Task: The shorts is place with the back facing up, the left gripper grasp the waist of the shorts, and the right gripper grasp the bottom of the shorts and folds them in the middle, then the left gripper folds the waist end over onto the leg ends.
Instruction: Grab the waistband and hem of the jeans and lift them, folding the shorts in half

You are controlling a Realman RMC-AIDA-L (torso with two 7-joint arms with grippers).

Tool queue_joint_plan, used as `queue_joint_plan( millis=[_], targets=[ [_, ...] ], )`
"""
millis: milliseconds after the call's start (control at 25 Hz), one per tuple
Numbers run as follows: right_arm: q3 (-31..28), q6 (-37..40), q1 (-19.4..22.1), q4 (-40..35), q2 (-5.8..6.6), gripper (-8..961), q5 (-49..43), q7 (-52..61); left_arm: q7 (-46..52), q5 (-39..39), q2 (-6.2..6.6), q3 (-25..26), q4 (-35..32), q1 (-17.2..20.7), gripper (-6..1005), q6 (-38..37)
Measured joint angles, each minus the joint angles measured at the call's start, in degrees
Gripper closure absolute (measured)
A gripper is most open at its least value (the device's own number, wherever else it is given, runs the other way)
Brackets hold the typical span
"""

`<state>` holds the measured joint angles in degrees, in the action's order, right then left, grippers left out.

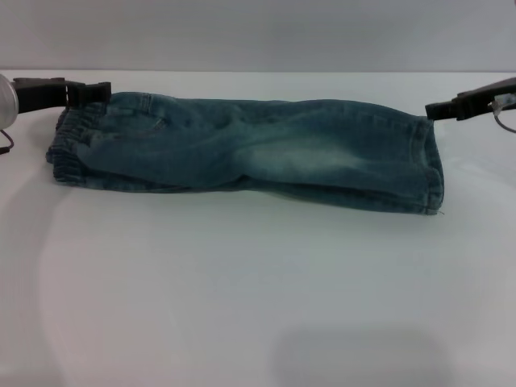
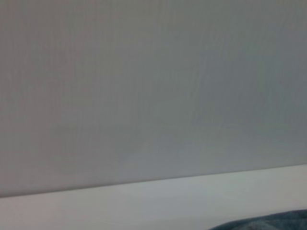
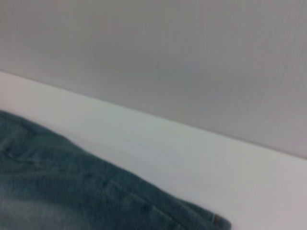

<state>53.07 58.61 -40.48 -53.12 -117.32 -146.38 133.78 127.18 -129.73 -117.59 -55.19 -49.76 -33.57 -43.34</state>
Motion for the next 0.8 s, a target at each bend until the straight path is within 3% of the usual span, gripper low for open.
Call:
queue_joint_plan(
  millis=[200, 520, 800],
  targets=[
    [0.0, -1.6, 1.7, -3.7, -1.33, 357, 0.2, 0.0, 0.0, 0.0, 0.11, 0.0, 0.5, 0.5, 161, -0.3],
    [0.2, -4.6, 4.7, -3.4, -1.31, 358, 7.1, -3.6, 0.0, -1.3, 2.25, 0.3, 0.5, 1.2, 162, -5.5],
    [1.5, -4.9, 5.6, -3.7, -1.36, 359, 9.3, -4.7, 0.5, -4.3, 2.56, 0.6, 1.2, 1.5, 163, -6.6]
  ],
)
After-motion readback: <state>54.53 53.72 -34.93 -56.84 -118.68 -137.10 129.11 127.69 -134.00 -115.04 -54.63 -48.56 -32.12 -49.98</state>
